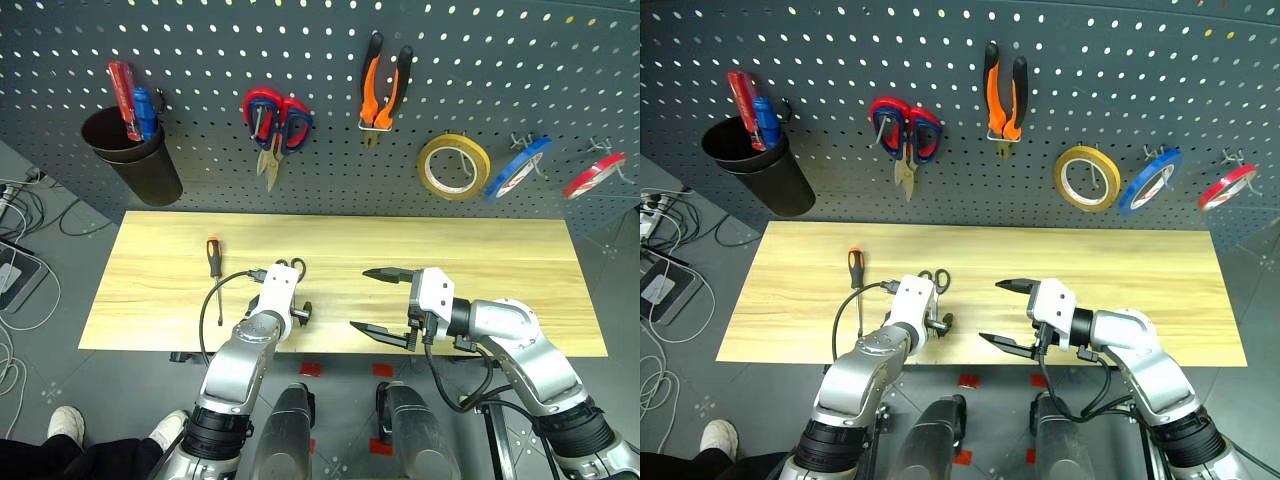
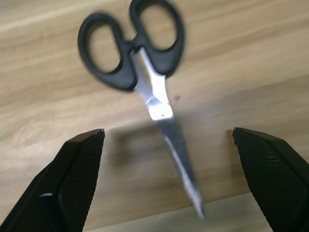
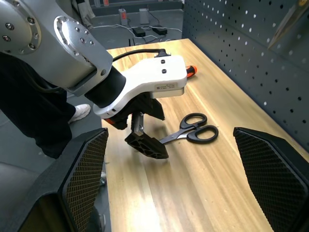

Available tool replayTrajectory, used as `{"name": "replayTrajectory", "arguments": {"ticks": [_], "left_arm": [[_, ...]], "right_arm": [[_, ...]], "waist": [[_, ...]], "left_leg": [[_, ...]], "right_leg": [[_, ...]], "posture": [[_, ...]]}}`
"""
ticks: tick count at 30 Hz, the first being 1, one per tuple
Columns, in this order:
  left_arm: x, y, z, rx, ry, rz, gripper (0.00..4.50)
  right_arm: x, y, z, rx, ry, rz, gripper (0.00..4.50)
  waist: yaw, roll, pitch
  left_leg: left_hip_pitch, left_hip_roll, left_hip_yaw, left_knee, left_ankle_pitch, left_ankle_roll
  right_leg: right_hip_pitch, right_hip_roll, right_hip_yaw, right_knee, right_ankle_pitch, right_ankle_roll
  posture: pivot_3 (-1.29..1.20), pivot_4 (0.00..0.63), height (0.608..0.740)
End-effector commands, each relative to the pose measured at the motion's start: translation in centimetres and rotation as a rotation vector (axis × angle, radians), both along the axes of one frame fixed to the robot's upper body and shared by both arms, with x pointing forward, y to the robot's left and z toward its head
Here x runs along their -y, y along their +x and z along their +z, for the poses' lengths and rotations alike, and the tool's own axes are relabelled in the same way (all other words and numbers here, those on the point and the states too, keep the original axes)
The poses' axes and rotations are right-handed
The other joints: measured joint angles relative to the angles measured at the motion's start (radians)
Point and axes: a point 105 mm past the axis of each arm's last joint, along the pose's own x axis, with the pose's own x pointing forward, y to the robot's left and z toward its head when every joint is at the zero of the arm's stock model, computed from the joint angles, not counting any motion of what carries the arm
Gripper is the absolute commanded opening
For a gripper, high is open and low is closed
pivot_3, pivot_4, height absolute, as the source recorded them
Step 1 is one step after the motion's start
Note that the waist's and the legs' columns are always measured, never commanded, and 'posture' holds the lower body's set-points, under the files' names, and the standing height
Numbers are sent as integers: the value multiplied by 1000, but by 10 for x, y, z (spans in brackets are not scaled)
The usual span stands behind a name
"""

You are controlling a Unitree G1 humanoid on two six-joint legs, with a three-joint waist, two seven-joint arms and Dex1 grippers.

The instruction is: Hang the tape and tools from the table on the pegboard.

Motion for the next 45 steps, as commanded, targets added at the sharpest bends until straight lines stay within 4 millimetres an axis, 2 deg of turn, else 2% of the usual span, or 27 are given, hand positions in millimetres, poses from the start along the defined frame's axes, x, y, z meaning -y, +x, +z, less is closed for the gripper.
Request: {"name": "replayTrajectory", "arguments": {"ticks": [1, 7, 8, 11, 21, 29, 33, 38, 41, 45], "left_arm": [[-6, 0, 3, 17, 30, 12, 4500], [-5, 7, 4, 14, 31, 8, 4500], [-5, 8, 5, 16, 29, 9, 4103], [-4, 9, 6, 23, 29, 8, 3375], [-10, 7, 8, 29, 31, 15, 252], [-11, 12, 12, 54, 36, 17, 191], [-7, 9, 26, 139, 153, -127, 191], [-5, -7, 60, 370, 273, -294, 191], [-8, -13, 73, 458, 280, -297, 191], [-10, -27, 94, 605, 237, -249, 191]], "right_arm": [[-2, -1, 9, 19, 23, 2, 4448], [-5, -1, 13, 14, 42, -9, 4448], [-6, -2, 13, 17, 45, -9, 4500], [-6, -1, 14, 17, 51, -16, 4500], [-5, 10, 18, 31, 57, -39, 4500], [-6, 15, 18, 40, 65, -33, 4500], [-2, 16, 19, 54, 80, -43, 4500], [13, 20, 29, 82, 128, -105, 4500], [18, 18, 35, 92, 160, -128, 4500], [21, 10, 51, 121, 219, -145, 4500]], "waist": [[0, 1, 8], [1, 1, 26], [1, 1, 28], [1, 1, 34], [1, 1, 42], [3, 1, 42], [3, 1, 41], [10, 0, 36], [19, 1, 19], [29, 1, -26]], "left_leg": [[0, 0, 0, 0, 0, 0], [0, 0, 0, 0, 0, 0], [0, 0, 0, 0, 0, 0], [0, 0, 1, 0, 0, 0], [0, 1, 0, -1, 0, -1], [0, 1, 0, -1, 0, -1], [0, 1, 0, -3, 3, -6], [-2, 5, -1, -4, 5, -9], [-5, 2, -3, -4, 6, -11], [-13, 0, -4, -3, 6, -12]], "right_leg": [[0, 0, 0, 0, 0, 0], [0, 0, 0, 1, 0, 0], [0, 0, 0, 2, 0, 0], [-1, 0, 0, 2, 0, 0], [-1, 0, 0, 2, 0, 0], [-1, 0, 0, 0, 0, 0], [-2, 0, 0, -1, 0, 0], [-4, -3, -2, -3, 0, 0], [-6, -8, -4, -4, 0, 0], [-13, -11, -5, -4, 0, 0]], "posture": [[10, 483, 740], [6, 498, 740], [4, 500, 740], [5, 503, 740], [27, 492, 740], [54, 445, 740], [70, 395, 740], [93, 330, 740], [103, 278, 740], [113, 216, 740]]}}
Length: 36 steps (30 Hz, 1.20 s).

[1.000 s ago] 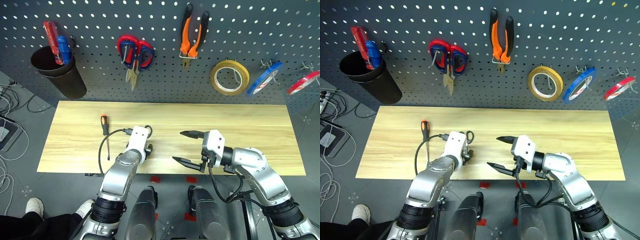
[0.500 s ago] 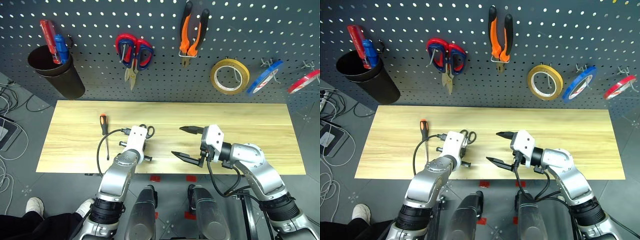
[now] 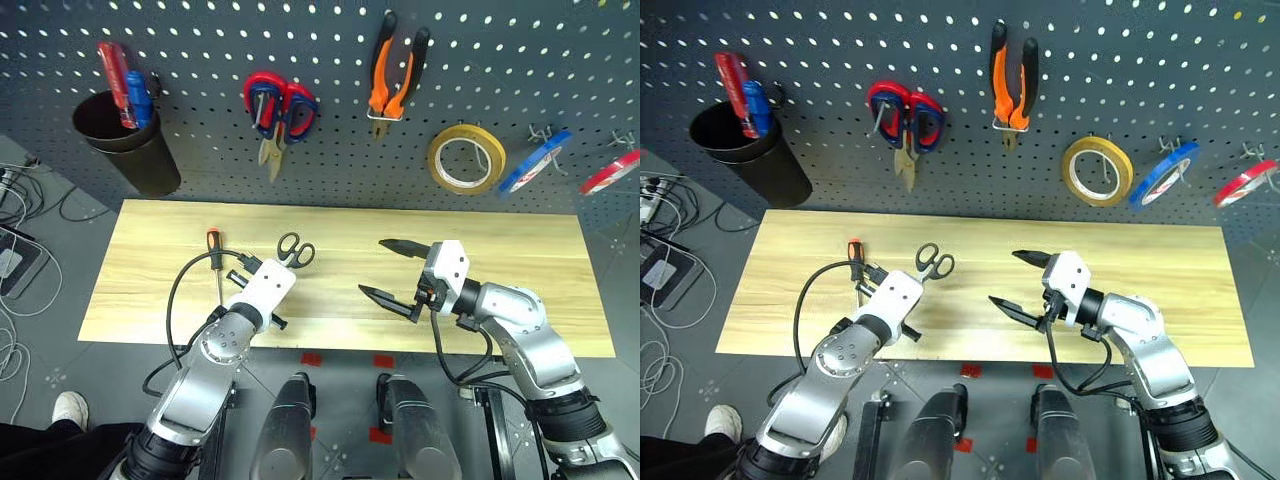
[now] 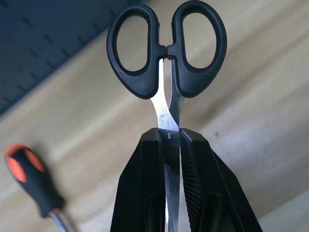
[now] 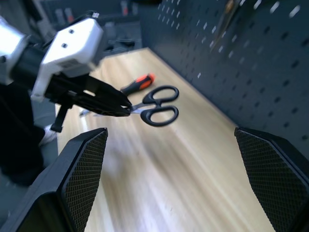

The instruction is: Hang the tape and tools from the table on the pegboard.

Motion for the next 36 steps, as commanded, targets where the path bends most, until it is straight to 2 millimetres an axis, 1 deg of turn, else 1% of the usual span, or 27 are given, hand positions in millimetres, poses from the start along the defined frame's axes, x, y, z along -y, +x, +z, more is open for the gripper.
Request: {"name": "replayTrajectory", "arguments": {"ticks": [1, 4, 7, 8, 10, 12, 13, 16, 19, 20, 24, 29, 36], "left_arm": [[4, -13, 31, 182, -48, -14, 191], [3, -21, 39, 275, -63, -14, 191], [5, -22, 43, 332, -69, -23, 191], [5, -20, 45, 350, -72, -22, 191], [6, -12, 49, 392, -70, -21, 191], [6, -4, 53, 419, -71, -14, 191], [7, 1, 57, 443, -68, -12, 191], [6, 19, 70, 500, -69, 12, 191], [8, 30, 73, 512, -73, 13, 191], [9, 33, 73, 515, -74, 9, 191], [13, 40, 77, 526, -85, 2, 191], [22, 38, 72, 507, -101, -36, 191], [26, 38, 69, 489, -108, -54, 191]], "right_arm": [[-1, -12, 27, 77, 75, 6, 4500], [-1, -14, 34, 96, 93, -4, 4500], [-1, -11, 37, 112, 101, -15, 4500], [-1, -9, 38, 114, 105, -22, 4500], [-2, -5, 39, 126, 110, -28, 4500], [-3, -2, 40, 135, 111, -29, 4500], [-3, 1, 41, 144, 110, -32, 4500], [0, 12, 45, 178, 114, -71, 4500], [2, 19, 46, 191, 121, -97, 4500], [2, 19, 47, 194, 122, -99, 4500], [2, 19, 48, 211, 127, -111, 4500], [2, 18, 50, 223, 127, -122, 4500], [5, 18, 49, 225, 120, -140, 4500]], "waist": [[3, 0, -27], [7, -1, -67], [9, -1, -99], [11, -1, -108], [17, -1, -131], [27, -1, -152], [31, -1, -161], [39, -2, -188], [40, -2, -207], [40, -2, -211], [38, -2, -227], [37, -2, -243], [35, -2, -248]], "left_leg": [[-3, -1, 0, 0, 0, -1], [-3, -3, 1, 0, 1, -1], [-2, -4, 2, 0, 1, -2], [-2, -4, 2, 0, 1, -2], [0, -4, 3, 0, 1, -2], [0, -6, 4, 0, 1, -2], [0, -5, 4, 0, 1, -2], [1, -4, 4, 0, 1, -2], [6, -4, 5, -1, 1, -2], [7, -4, 5, -2, 1, -1], [12, -4, 7, -4, 1, -1], [14, -4, 8, -6, 1, -1], [15, -4, 8, -5, 1, -1]], "right_leg": [[-3, 0, 0, 1, 0, 0], [-3, 0, -1, 0, 0, 0], [-1, 4, -2, 1, 0, 1], [0, 4, -2, 0, 1, 1], [2, 5, -2, 0, 1, 1], [2, 7, -2, -1, 1, 1], [2, 8, -2, -1, 1, 1], [3, 10, -1, -1, 1, 1], [7, 11, 0, -2, 1, 1], [9, 11, 0, -2, 1, 1], [11, 12, 3, -3, 1, 1], [12, 12, 4, -2, 1, 1], [12, 12, 4, -1, 1, 1]], "posture": [[116, 198, 740], [124, 170, 740], [133, 148, 740], [139, 124, 740], [144, 103, 740], [144, 99, 740], [143, 78, 740], [137, 71, 740], [137, 60, 740], [128, 50, 740], [117, 48, 740], [99, 52, 740], [91, 66, 740]]}}
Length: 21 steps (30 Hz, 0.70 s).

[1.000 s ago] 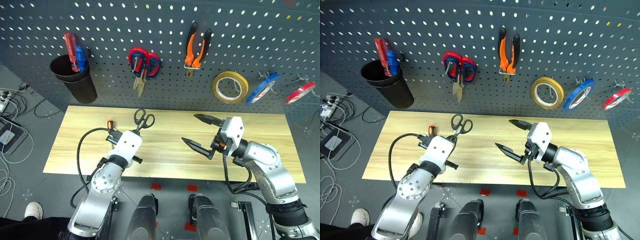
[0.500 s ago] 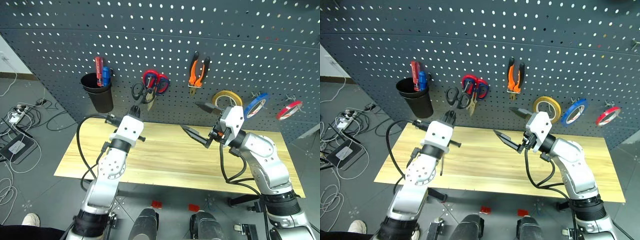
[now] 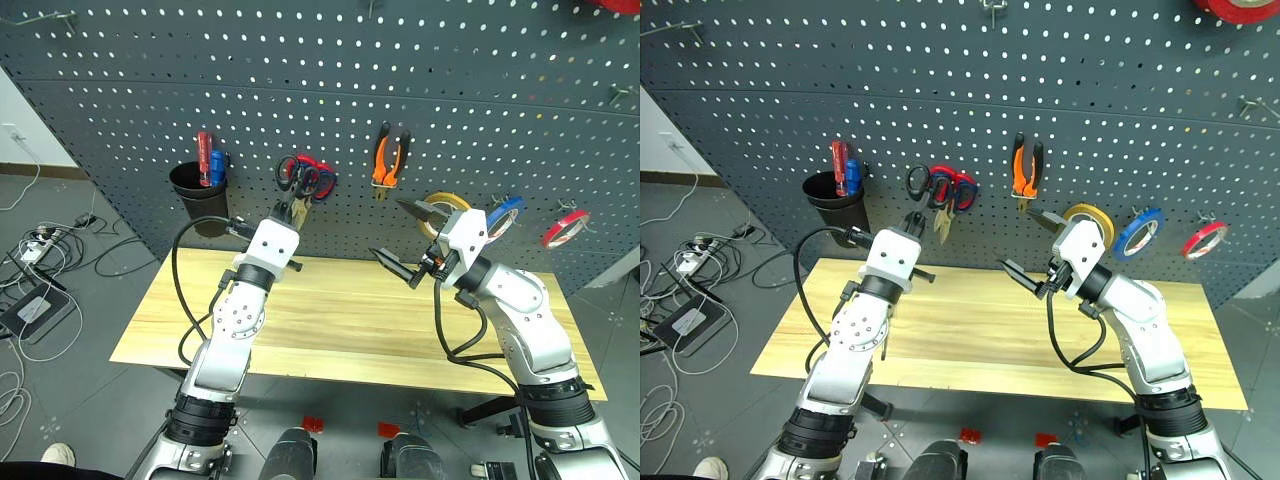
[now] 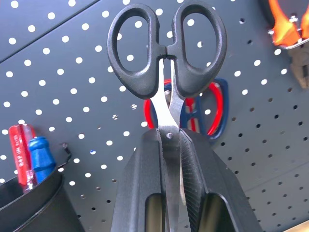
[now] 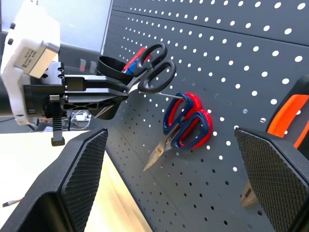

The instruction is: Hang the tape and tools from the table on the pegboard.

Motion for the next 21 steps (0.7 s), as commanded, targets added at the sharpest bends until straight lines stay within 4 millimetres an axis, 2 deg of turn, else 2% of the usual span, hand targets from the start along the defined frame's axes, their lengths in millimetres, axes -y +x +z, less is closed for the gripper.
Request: {"name": "replayTrajectory", "arguments": {"ticks": [1, 7, 21], "left_arm": [[3, -3, 7, 31, 6, -24, 191], [-7, 1, -4, -29, -12, -11, 191], [-3, 7, -15, -101, -34, -35, 191]], "right_arm": [[3, -6, 16, 68, 14, -6, 4500], [3, -4, 19, 75, 22, -19, 4500], [6, -4, 20, 68, 40, -54, 4500]], "waist": [[-1, 0, 0], [-4, 0, 0], [-5, 0, 0]], "left_leg": [[0, 0, 0, 0, 0, 0], [1, 0, 0, 0, 0, 0], [0, 0, 0, 3, -1, 1]], "right_leg": [[0, 0, 0, 0, 0, 0], [0, 0, 0, 1, 0, 0], [1, 0, 0, 1, 0, 0]], "posture": [[91, 71, 740], [91, 78, 740], [66, 101, 740]]}}
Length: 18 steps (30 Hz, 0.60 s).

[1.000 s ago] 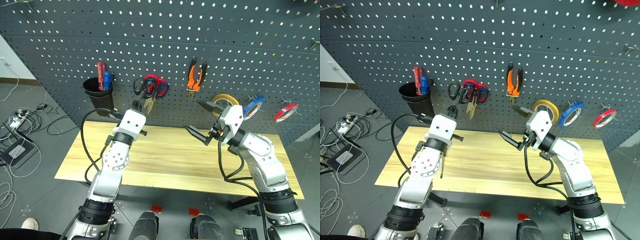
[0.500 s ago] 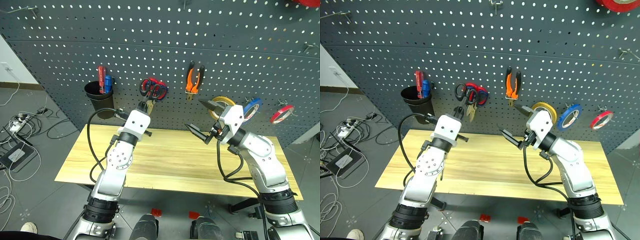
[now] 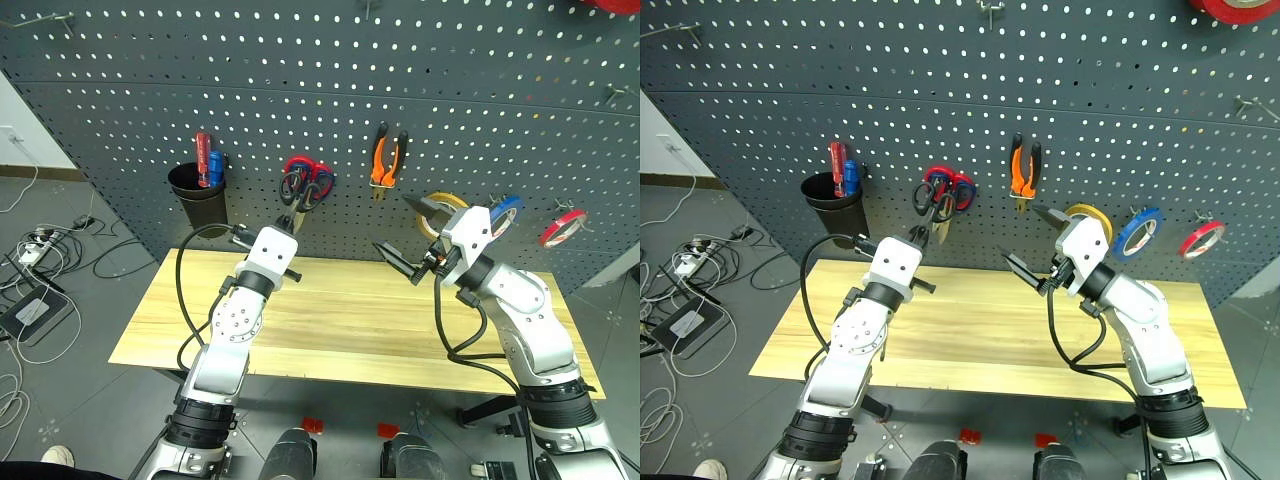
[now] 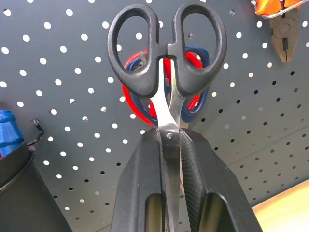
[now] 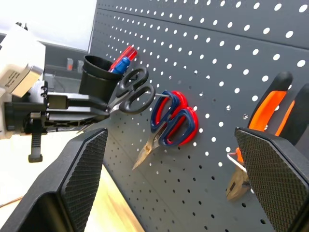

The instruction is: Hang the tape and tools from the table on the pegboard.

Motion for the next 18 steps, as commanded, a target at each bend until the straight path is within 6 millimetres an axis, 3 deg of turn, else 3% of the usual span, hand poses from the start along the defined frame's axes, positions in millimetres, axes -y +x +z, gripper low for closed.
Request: {"name": "replayTrajectory", "arguments": {"ticks": [1, 13, 18], "left_arm": [[1, 4, 8, 11, -28, -3, 191], [0, 13, 7, -7, -40, -4, 191], [-1, 11, 5, -14, -46, -3, 1761]], "right_arm": [[3, -5, 14, 55, 18, -15, 4500], [6, -6, 12, 39, 4, -29, 4500], [7, -7, 11, 37, -4, -31, 4500]], "waist": [[0, 0, 0], [-17, 0, 0], [-27, 0, 0]], "left_leg": [[0, 0, 0, 1, 0, 0], [0, 0, 0, 1, -1, 1], [0, 0, 0, 1, -1, 1]], "right_leg": [[0, 0, 0, 0, 0, 0], [0, 0, 0, 0, 0, 0], [0, 0, 0, 0, 0, 0]], "posture": [[64, 101, 740], [51, 112, 740], [51, 119, 740]]}}
